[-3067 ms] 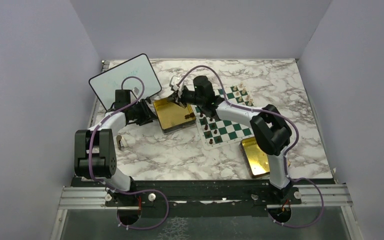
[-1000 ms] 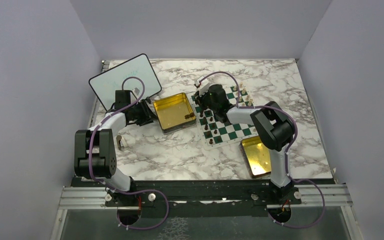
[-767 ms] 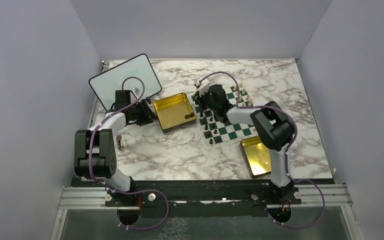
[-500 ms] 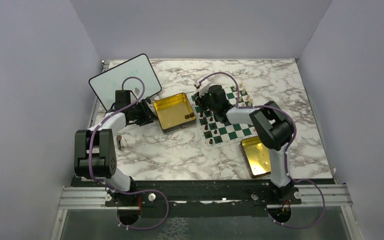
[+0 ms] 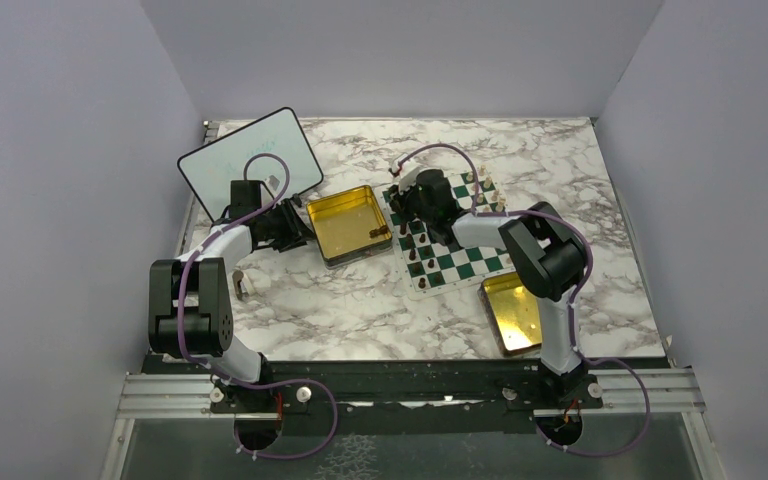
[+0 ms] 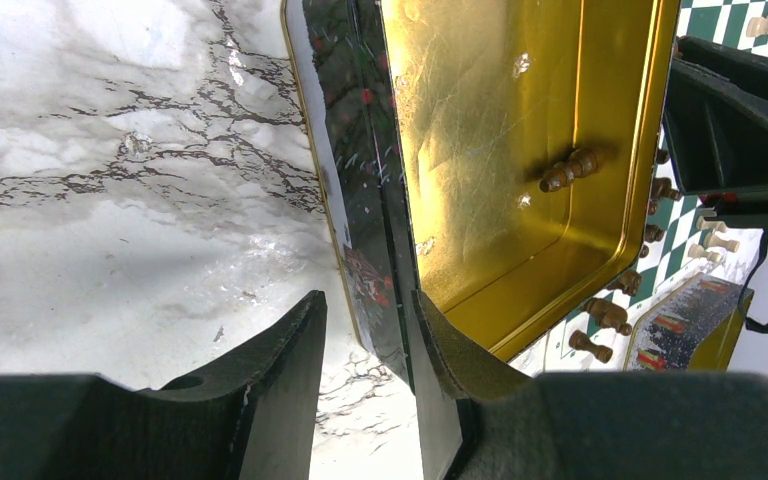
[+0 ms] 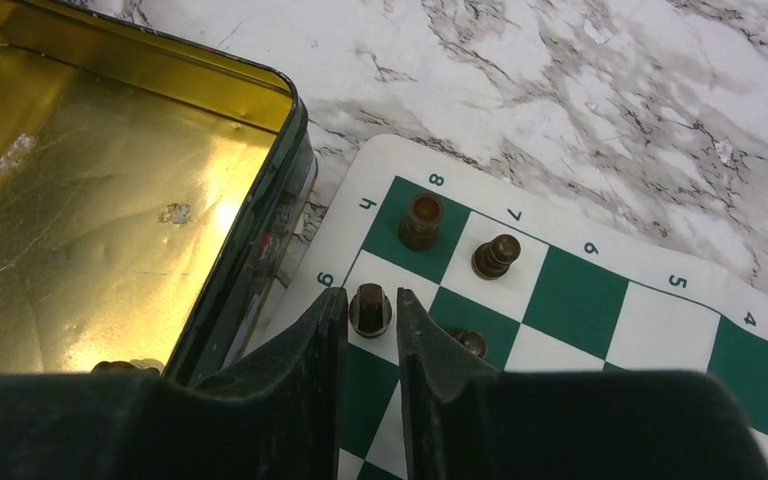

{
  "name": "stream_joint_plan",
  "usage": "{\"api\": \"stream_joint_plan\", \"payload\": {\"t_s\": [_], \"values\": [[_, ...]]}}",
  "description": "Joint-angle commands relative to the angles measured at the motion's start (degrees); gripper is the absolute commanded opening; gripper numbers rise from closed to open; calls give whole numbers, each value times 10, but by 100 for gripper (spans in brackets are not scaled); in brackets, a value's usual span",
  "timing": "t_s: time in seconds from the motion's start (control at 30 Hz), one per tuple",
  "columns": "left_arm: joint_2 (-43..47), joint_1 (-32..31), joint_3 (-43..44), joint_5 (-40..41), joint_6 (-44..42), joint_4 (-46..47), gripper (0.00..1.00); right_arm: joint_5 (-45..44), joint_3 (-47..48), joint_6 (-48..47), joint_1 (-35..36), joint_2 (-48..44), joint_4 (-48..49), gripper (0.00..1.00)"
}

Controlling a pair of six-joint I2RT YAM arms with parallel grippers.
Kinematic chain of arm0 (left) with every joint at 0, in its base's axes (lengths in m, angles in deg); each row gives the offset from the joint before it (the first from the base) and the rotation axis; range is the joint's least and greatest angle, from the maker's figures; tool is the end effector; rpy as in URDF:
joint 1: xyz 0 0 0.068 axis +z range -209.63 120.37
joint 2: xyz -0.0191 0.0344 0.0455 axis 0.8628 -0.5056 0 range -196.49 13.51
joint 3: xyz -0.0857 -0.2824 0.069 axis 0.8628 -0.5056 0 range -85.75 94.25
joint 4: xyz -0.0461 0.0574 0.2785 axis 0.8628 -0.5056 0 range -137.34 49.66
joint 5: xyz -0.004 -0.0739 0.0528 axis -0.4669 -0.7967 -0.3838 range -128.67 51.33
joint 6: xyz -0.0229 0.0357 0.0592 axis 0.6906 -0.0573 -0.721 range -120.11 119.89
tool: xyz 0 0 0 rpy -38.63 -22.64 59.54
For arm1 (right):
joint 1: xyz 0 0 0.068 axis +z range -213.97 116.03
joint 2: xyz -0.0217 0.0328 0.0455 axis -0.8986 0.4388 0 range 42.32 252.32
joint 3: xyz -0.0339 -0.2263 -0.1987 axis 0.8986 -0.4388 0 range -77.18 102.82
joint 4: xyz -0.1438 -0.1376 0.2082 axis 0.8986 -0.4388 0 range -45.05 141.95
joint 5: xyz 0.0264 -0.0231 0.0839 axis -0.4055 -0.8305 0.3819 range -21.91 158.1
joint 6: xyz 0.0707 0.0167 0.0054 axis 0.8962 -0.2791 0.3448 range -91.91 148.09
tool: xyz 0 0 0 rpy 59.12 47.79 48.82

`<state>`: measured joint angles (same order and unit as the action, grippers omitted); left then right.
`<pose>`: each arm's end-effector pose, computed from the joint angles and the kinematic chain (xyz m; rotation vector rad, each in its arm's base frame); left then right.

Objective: Set up the chess pieces on the board
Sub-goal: Place the chess piece on the chessboard, then adjust the storage box at the center of the board.

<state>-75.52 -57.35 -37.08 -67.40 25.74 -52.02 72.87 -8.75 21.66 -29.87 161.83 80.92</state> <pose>0.3412 -0.0157 0.1772 -0.3910 2.4595 -0.7963 0.4179 0.2891 0.1450 -0.7365 1.8343 0.3982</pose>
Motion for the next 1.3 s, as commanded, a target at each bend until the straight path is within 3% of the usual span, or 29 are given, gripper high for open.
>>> {"api": "stream_joint_plan", "payload": {"t_s": [0.0, 0.4, 0.73, 0.97, 1.27], "values": [[22, 4, -3, -13, -8, 13, 38, -13, 23, -1, -3, -4, -15, 30], [26, 4, -6, -13, -7, 13, 38, -29, 58, -15, -3, -28, -61, 36], [40, 3, -14, -22, 5, 25, 38, -23, 124, 72, -3, -51, -195, 40], [35, 3, -16, -38, 12, 35, 39, 43, 263, 206, 0, -20, -427, 42], [57, -1, -26, -10, 18, 35, 43, 29, 264, 189, 20, -19, -469, 44]]}}
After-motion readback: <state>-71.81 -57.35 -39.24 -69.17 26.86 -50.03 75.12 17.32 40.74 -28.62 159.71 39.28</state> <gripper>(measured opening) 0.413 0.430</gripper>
